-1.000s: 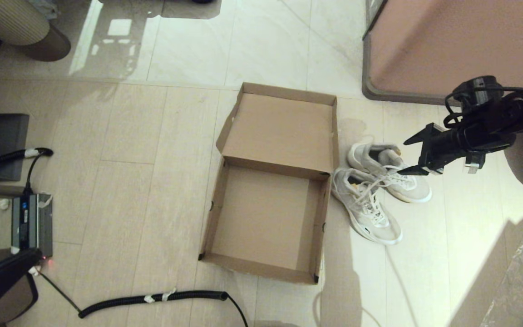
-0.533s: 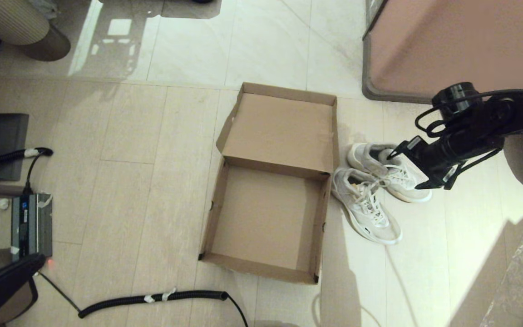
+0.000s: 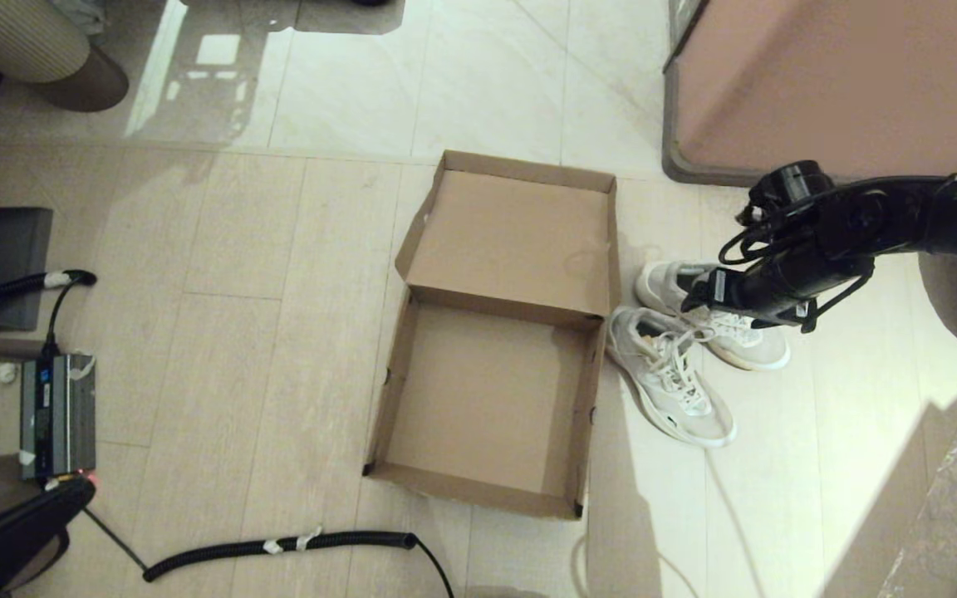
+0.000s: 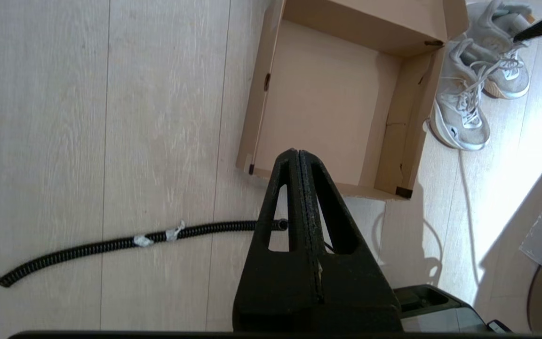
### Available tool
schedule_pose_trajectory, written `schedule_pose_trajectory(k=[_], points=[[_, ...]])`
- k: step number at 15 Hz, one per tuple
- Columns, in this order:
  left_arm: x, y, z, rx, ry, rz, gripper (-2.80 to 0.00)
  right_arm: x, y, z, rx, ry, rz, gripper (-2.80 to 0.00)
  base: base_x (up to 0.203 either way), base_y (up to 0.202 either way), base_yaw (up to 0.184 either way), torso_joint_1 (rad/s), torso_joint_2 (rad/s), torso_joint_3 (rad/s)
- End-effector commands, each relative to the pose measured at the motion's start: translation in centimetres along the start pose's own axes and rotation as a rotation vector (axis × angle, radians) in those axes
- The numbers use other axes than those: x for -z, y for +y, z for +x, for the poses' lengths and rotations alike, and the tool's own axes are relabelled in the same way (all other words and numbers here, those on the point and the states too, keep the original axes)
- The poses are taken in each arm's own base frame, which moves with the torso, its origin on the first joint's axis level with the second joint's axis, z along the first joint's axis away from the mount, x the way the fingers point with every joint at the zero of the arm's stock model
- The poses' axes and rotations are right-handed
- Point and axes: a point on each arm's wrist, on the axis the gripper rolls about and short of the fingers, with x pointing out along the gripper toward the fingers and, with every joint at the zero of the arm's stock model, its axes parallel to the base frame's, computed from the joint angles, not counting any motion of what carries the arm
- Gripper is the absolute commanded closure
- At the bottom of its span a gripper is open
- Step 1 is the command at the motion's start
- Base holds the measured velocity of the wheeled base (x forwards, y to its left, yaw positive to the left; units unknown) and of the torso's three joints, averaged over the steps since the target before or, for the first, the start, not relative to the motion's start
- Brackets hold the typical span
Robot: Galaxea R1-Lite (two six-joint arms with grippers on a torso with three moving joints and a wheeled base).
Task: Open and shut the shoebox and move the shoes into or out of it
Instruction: Put the shoes into the shoe box
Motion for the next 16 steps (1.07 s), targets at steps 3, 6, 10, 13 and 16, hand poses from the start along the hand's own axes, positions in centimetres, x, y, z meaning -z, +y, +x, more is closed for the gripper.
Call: schedule_pose_trajectory(k=[3, 6, 10, 13, 16], points=[[0.4, 0.0, 0.2, 0.005, 0.024, -0.001, 0.00, -0.6, 0.0, 0.5, 0.019, -0.032, -0.433, -2.80, 0.000, 0.000, 0.000, 0.000, 0.00, 0.000], [0.6, 0.1, 0.3, 0.004, 0.032, -0.002, 0.00, -0.6, 0.3, 3.1, 0.050, -0.077, -0.557, -2.80, 0.000, 0.000, 0.000, 0.000, 0.00, 0.000], [0.7, 0.1, 0.3, 0.004, 0.035, -0.002, 0.00, 0.1, 0.9, 5.8, 0.057, -0.075, -0.621, -2.80, 0.000, 0.000, 0.000, 0.000, 0.00, 0.000], [0.7, 0.1, 0.4, 0.002, 0.041, -0.002, 0.00, 0.6, 1.5, 6.4, 0.046, -0.061, -0.648, -2.80, 0.000, 0.000, 0.000, 0.000, 0.00, 0.000], [0.8, 0.1, 0.4, 0.001, 0.043, -0.002, 0.00, 1.2, 2.1, 7.1, 0.037, -0.046, -0.660, -2.80, 0.000, 0.000, 0.000, 0.000, 0.00, 0.000]])
